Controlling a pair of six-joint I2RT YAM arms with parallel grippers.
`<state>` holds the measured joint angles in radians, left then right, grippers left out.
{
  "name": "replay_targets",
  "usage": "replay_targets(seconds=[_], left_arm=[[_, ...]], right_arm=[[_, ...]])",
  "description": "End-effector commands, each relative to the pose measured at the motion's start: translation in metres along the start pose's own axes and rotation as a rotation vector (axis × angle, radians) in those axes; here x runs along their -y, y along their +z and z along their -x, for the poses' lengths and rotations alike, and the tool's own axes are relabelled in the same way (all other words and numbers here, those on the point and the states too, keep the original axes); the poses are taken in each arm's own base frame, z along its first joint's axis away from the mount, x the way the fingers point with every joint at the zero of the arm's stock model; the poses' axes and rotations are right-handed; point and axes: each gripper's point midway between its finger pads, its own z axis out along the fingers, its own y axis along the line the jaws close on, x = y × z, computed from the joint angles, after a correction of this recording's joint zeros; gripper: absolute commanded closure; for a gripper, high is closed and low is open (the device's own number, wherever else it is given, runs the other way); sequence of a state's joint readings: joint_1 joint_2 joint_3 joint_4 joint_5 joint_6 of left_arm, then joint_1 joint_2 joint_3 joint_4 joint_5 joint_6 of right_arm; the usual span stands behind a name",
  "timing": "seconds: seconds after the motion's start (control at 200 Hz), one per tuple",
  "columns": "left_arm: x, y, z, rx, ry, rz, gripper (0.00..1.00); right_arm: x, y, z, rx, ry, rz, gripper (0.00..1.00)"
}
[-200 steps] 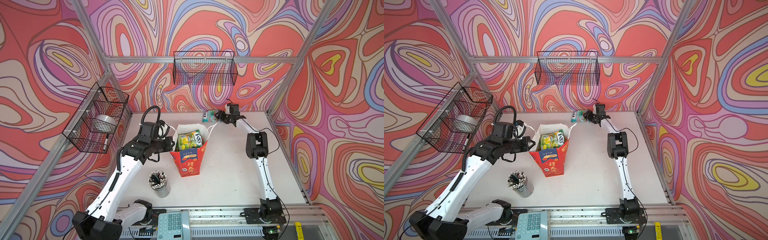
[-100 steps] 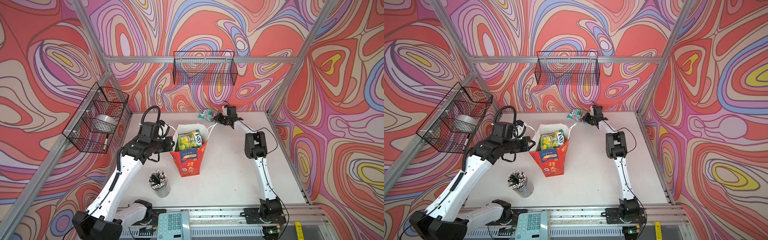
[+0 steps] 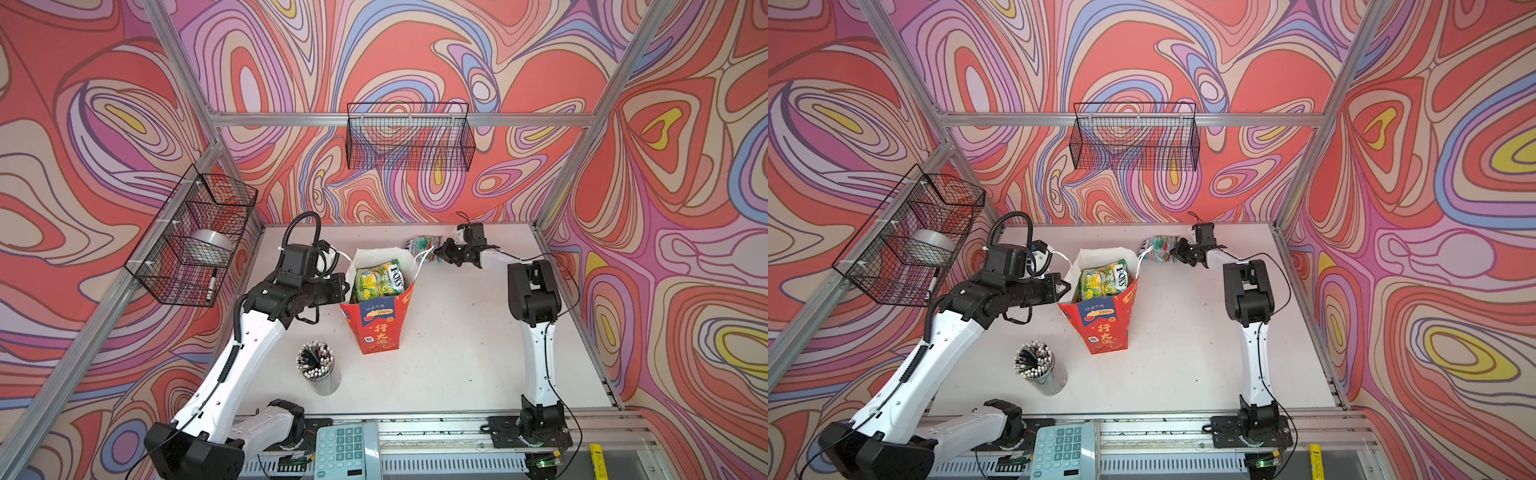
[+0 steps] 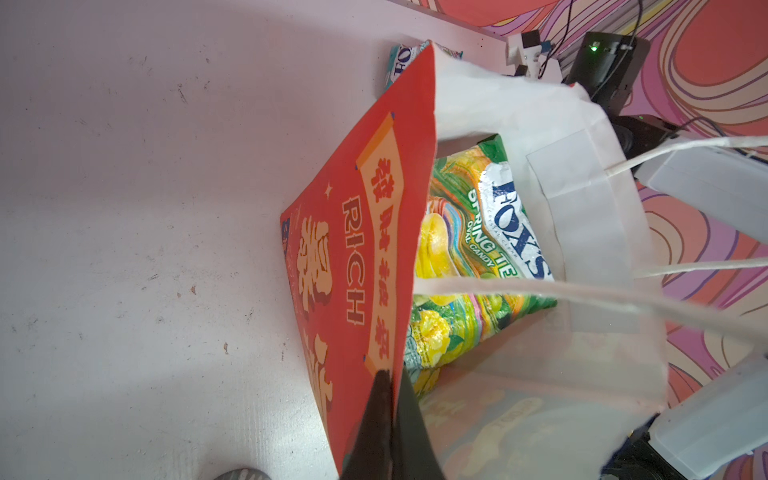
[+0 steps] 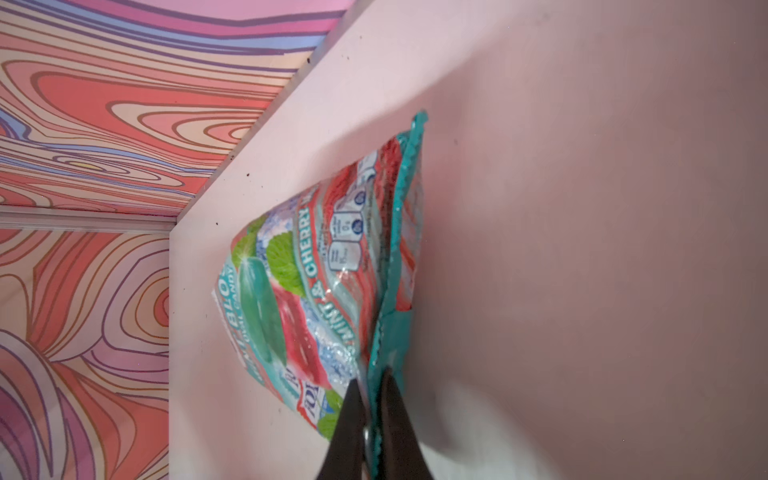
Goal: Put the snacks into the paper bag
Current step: 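Lift the teal packet with the right gripper and carry it over the bag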
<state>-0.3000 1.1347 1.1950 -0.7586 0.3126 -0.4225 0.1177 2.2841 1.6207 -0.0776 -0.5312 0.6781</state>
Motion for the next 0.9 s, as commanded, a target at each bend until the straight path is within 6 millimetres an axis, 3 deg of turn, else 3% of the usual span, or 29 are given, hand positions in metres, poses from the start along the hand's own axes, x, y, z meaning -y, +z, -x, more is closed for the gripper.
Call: replay_targets(seconds=[0.0,0.321,0.516,0.791,0.897], left_arm=[[0.008,-0.006,0.009,0.038,0.014,-0.031,1.0],[0.005,-0.003,0.008,0.031,0.013,-0.021,1.0],[0.005,-0.004,0.009,0.033,0.012,-0.02,1.0],[0.007,-0.003,0.008,0.027,0.011,-0.033,1.0],[0.008,-0.004,0.008,0.03,0.01,-0.037,1.0]], right_arm=[[-0.04,-0.051,0.024,0.103,-0.023,0.091,1.0],[-0.064,-0.134,0.002,0.195,0.016,0.132,1.0],[-0.106,-0.203,-0.001,0.304,-0.027,0.184,1.0],[-0.181,-0.312,-0.012,0.437,-0.147,0.264,1.0],[-0.207,-0.344,-0.021,0.446,-0.187,0.306,1.0]])
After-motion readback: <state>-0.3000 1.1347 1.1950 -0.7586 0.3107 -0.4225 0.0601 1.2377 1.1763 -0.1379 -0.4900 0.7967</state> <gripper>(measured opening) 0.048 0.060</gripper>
